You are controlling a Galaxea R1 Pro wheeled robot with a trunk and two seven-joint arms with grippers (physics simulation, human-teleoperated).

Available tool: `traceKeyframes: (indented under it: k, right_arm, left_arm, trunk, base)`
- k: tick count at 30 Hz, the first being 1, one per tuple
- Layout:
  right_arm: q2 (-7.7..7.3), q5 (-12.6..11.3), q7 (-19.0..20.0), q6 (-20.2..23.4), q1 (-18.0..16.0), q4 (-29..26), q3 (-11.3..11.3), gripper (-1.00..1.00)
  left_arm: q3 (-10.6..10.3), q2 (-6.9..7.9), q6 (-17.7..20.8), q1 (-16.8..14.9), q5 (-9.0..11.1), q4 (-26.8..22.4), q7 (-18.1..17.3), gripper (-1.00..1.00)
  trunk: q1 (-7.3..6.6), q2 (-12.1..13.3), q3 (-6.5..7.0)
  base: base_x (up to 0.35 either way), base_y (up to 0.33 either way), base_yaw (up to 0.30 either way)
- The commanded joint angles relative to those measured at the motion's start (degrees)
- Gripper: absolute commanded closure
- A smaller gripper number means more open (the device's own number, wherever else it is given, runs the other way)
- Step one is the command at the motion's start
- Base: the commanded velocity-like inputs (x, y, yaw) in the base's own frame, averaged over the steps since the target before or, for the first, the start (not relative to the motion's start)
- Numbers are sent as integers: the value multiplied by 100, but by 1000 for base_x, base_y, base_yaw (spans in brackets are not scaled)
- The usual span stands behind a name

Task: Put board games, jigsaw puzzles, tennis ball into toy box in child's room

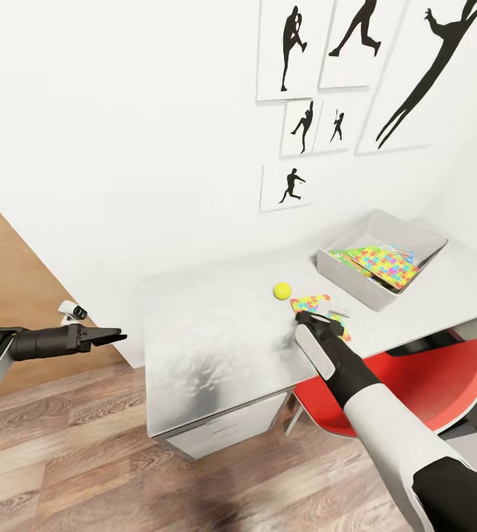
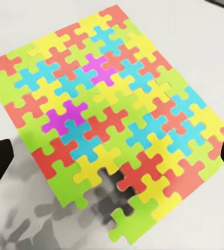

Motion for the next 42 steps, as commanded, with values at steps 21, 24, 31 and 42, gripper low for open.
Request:
traceKeyframes:
  k: [21,24,31,42]
  right_arm:
    - [-305,3,28,348,-24,-84,-749,-100]
    - [-420,-15,29,335,-24,-102,-938,-100]
    - [-459,-5,33,327,-51,-106,-1139,-100]
    - [-456,4,24,302,-80,-112,-1163,-100]
  left_arm:
    - [351,88,55,50,4,8,-18,-100]
    - [454,98,53,89,12,9,-18,-100]
    - [483,178,52,100,48,8,-18,-100]
    - [480,211,52,101,124,0,-18,-100]
  trunk:
    - [3,-11,-10]
    - [3,-11,-10]
    - [3,-11,-27]
    - [3,-11,-99]
  base:
    - [0,0,0]
    - [0,0,0]
    - [0,0,0]
    - [0,0,0]
